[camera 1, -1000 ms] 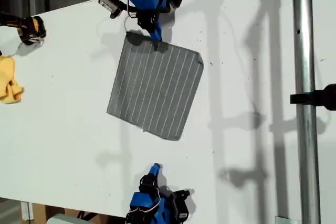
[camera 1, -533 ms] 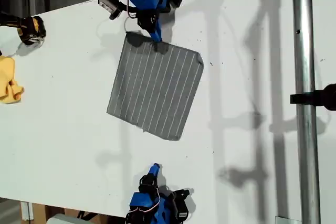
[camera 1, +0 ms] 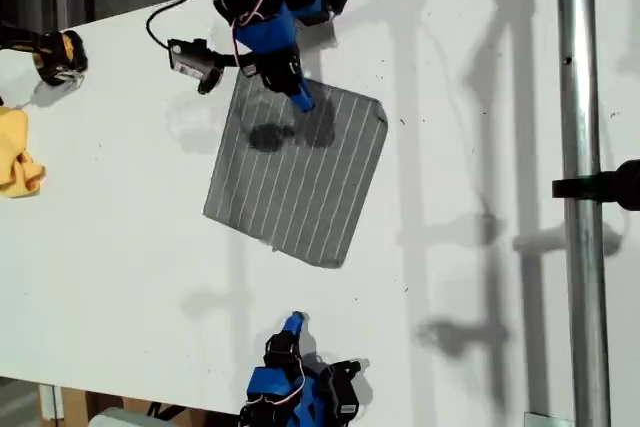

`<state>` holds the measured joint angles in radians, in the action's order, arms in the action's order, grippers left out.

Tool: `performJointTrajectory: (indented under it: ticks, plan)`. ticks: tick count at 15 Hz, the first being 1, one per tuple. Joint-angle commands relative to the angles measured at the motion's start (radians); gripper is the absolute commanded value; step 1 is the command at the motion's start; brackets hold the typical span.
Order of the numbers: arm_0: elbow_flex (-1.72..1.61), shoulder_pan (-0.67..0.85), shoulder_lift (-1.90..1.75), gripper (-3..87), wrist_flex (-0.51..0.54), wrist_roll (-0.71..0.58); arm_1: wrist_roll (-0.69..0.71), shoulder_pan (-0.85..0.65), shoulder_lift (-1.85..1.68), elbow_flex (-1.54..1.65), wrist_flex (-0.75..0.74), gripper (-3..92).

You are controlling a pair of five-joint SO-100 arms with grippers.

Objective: Grasp corners of a towel and fold twice.

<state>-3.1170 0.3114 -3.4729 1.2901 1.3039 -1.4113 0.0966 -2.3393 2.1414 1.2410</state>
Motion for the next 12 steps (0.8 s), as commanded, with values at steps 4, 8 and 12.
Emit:
performJointTrajectory:
  ticks: [4, 8, 12]
  plan:
    - [0.000, 0.012, -0.005, -2.6, -0.006, 0.009, 0.123, 0.140, 0.543, -0.664, 0.241, -0.2]
    - [0.000, 0.012, -0.005, -2.6, -0.006, 0.009, 0.123, 0.207, 0.594, -0.750, 0.350, -0.2]
    - [0.000, 0.012, -0.005, -2.7, -0.006, 0.008, 0.123, 0.236, 0.612, -0.762, 0.387, -0.2]
